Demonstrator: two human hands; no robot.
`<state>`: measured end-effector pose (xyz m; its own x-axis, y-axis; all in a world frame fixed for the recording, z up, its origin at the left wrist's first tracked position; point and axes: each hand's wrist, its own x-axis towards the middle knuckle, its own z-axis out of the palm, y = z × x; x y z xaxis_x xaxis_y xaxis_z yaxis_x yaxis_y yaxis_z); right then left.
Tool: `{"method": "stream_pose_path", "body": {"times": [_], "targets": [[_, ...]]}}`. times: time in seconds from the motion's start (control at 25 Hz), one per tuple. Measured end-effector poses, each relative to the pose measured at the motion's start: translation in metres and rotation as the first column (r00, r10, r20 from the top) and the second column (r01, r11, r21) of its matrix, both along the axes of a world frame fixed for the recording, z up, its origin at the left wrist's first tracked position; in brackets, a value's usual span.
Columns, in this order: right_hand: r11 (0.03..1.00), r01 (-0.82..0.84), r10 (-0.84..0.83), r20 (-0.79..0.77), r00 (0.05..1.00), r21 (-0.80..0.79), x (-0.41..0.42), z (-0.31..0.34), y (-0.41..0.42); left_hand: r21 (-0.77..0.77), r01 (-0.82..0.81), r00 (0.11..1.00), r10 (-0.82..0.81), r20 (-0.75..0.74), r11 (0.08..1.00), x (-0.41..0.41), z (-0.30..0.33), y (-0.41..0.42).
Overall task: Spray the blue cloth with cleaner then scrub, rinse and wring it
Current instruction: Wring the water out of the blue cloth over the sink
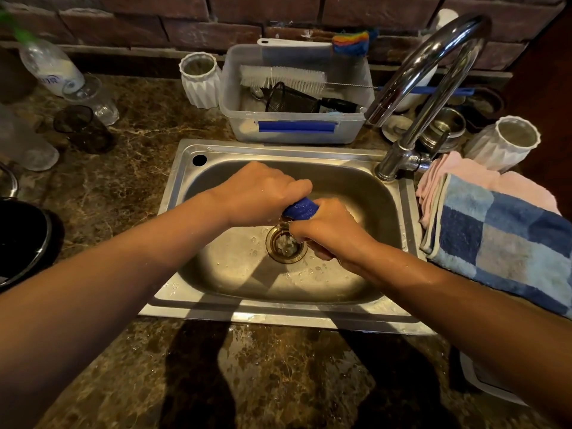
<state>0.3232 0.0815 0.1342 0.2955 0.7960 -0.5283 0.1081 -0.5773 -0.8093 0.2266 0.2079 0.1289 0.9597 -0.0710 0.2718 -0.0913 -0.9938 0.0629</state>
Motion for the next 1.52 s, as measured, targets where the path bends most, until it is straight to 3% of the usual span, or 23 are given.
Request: {"method": "stream_pose_path", "body": {"times": [0.16, 0.36, 0.56, 0.64, 0.72, 0.8, 0.88, 0.92, 0.96, 1.0, 1.08, 1.12, 1.28, 1.36, 1.48, 1.52], "targets": [[1.000, 0.008, -0.009, -0.185, 0.983, -0.007, -0.001, -0.001, -0.004, 0.005, 0.019, 1.000, -0.019, -0.017, 1.000, -0.003, -0.001, 0.001], [0.999, 0.012, -0.026, -0.442, 0.897, -0.036, -0.006, -0.011, -0.009, 0.029, 0.061, 0.998, -0.060, -0.035, 0.998, -0.008, -0.004, -0.003], [0.992, -0.093, 0.029, -0.564, 0.825, -0.086, 0.001, -0.022, -0.007, -0.016, 0.015, 0.999, -0.015, -0.032, 1.000, -0.015, -0.016, -0.007], [0.984, -0.135, 0.054, -0.522, 0.851, -0.118, 0.005, -0.026, -0.003, -0.036, -0.077, 0.995, 0.075, -0.065, 0.996, -0.019, -0.024, -0.014], [0.991, -0.081, 0.022, -0.476, 0.879, -0.104, 0.008, -0.028, 0.000, -0.097, -0.298, 0.948, 0.282, -0.151, 0.950, -0.023, -0.033, -0.022], [0.993, 0.078, -0.113, -0.475, 0.873, -0.094, 0.013, -0.032, -0.002, -0.224, -0.579, 0.812, 0.532, -0.240, 0.784, -0.030, -0.043, -0.031], [0.984, 0.161, -0.176, -0.345, 0.922, -0.070, 0.010, -0.033, -0.008, -0.547, -0.729, 0.659, 0.640, -0.396, 0.412, -0.039, -0.048, -0.043], [0.988, 0.144, -0.152, -0.243, 0.958, -0.052, 0.004, -0.032, -0.012, -0.677, -0.710, 0.621, 0.627, -0.470, 0.196, -0.042, -0.049, -0.050], [0.991, 0.129, -0.130, -0.177, 0.975, -0.023, -0.004, -0.032, -0.017, -0.742, -0.667, 0.626, 0.595, -0.504, 0.074, -0.044, -0.048, -0.058], [0.992, 0.129, -0.126, -0.149, 0.981, 0.013, -0.013, -0.034, -0.023, -0.761, -0.644, 0.659, 0.561, -0.501, 0.077, -0.047, -0.049, -0.065], [0.977, 0.189, -0.172, -0.166, 0.971, 0.095, -0.030, -0.033, -0.036, -0.757, -0.619, 0.739, 0.480, -0.473, 0.206, -0.054, -0.045, -0.082], [0.966, 0.214, -0.188, -0.172, 0.967, 0.144, -0.035, -0.033, -0.042, -0.772, -0.596, 0.766, 0.443, -0.465, 0.220, -0.059, -0.044, -0.091], [0.954, 0.128, -0.125, -0.026, 0.992, 0.272, -0.050, -0.032, -0.067, -0.839, -0.543, 0.768, 0.413, -0.490, 0.015, -0.087, -0.038, -0.107], [0.942, 0.133, -0.126, -0.041, 0.991, 0.309, -0.057, -0.031, -0.078, -0.865, -0.482, 0.764, 0.417, -0.493, -0.140, -0.097, -0.034, -0.112], [0.911, 0.177, -0.148, -0.104, 0.983, 0.373, -0.067, -0.030, -0.093, -0.869, -0.306, 0.837, 0.325, -0.440, -0.388, -0.108, -0.032, -0.119], [0.904, 0.194, -0.160, -0.120, 0.980, 0.381, -0.070, -0.031, -0.098, -0.863, -0.273, 0.849, 0.315, -0.424, -0.424, -0.112, -0.034, -0.123]]}}
